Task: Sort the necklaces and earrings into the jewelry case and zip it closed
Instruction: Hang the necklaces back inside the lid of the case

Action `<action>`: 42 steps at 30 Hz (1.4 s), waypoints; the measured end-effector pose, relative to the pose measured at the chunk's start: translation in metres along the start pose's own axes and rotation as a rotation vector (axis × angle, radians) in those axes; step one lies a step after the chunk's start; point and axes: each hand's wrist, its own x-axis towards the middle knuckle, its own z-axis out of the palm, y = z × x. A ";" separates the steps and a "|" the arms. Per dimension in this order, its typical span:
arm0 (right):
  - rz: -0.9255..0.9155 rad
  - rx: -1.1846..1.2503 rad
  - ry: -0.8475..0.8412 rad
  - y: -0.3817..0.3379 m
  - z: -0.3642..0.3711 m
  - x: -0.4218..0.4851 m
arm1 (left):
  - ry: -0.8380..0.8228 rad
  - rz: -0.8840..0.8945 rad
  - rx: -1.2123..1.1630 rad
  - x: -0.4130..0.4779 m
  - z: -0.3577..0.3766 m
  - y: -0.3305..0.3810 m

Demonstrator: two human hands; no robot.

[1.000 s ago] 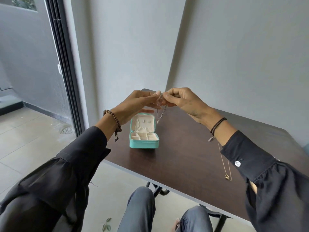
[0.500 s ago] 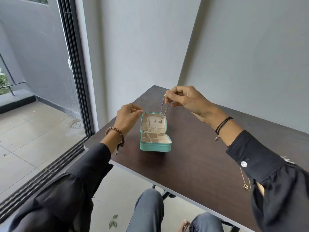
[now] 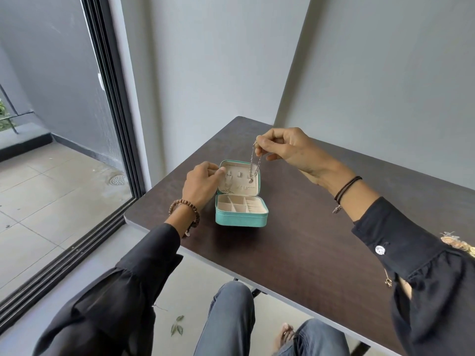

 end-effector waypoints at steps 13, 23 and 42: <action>-0.021 -0.009 -0.026 0.007 0.013 -0.001 | -0.189 0.084 -0.411 -0.017 -0.016 -0.002; -0.034 -0.032 -0.019 0.008 0.028 0.000 | -0.265 0.090 -0.459 -0.020 -0.023 -0.004; -0.194 -0.568 0.141 0.032 0.043 0.005 | -0.267 0.107 -0.446 -0.018 -0.026 -0.006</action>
